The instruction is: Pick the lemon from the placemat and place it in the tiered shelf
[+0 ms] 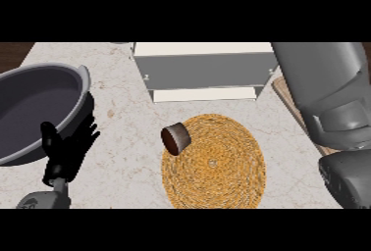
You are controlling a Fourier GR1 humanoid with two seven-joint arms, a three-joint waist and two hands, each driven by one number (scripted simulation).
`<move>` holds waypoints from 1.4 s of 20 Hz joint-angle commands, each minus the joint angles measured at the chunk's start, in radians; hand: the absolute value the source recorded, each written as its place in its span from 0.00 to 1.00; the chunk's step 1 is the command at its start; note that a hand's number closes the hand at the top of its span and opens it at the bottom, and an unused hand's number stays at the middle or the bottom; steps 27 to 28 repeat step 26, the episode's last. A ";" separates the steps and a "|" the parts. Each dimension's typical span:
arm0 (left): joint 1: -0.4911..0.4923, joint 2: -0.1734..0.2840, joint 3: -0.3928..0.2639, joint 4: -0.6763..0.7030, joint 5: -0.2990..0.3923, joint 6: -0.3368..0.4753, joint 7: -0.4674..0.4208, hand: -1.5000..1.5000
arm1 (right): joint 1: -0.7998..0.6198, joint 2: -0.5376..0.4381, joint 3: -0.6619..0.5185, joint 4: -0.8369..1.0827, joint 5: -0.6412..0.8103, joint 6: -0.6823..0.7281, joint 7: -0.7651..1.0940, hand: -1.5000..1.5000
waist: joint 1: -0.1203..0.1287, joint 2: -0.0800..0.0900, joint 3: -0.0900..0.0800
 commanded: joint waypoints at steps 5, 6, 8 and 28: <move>-0.009 -0.003 0.012 0.020 -0.011 0.010 0.013 0.50 | -0.020 -0.051 -0.117 -0.040 -0.086 -0.117 0.013 0.00 | -0.006 0.000 -0.003; -0.020 0.000 0.024 0.045 0.006 -0.007 0.014 0.50 | -0.015 -0.043 -0.111 -0.075 -0.074 -0.159 0.026 0.00 | -0.014 -0.002 -0.003; 0.016 -0.009 0.019 0.026 0.002 -0.004 0.004 0.50 | 0.017 -0.081 -0.100 -0.073 -0.043 -0.189 0.003 0.00 | -0.011 -0.002 -0.003; 0.063 0.004 0.032 -0.013 -0.003 -0.035 0.007 0.50 | 0.325 -0.432 -0.270 -0.427 -0.289 0.096 0.140 0.00 | -0.028 -0.008 -0.003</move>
